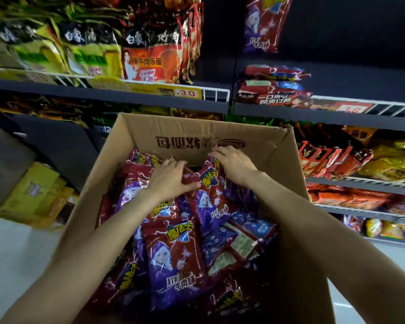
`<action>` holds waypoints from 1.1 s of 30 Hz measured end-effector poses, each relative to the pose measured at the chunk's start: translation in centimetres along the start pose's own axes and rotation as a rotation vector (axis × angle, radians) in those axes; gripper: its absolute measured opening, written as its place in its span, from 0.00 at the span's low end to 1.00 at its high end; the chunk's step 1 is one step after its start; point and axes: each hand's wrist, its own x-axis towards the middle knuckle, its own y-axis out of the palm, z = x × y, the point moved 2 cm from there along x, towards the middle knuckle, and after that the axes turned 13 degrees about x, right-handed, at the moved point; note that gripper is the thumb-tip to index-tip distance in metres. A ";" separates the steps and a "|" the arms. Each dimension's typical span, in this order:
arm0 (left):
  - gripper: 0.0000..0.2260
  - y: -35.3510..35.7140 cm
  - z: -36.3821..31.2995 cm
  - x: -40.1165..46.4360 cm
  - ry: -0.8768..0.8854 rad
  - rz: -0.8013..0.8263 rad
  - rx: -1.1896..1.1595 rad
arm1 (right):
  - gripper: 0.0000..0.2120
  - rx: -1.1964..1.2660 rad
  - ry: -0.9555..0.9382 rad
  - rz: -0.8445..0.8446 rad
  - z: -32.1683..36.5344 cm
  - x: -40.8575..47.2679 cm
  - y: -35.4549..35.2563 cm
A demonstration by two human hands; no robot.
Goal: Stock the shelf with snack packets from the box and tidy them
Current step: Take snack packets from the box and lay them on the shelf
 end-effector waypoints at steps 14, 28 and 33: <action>0.29 1.5 0.3 -1.1 0.236 -0.126 -0.399 | 0.16 -0.477 -0.139 0.116 -1.2 1.9 -0.2; 0.18 -7.8 6.5 -5.1 -0.046 -0.301 -0.760 | 0.12 0.231 -0.080 -0.451 -0.7 -8.8 -11.3; 0.17 -12.9 5.4 -5.9 -0.065 -0.581 -0.774 | 0.10 0.602 0.034 -0.628 -1.5 -13.2 -16.4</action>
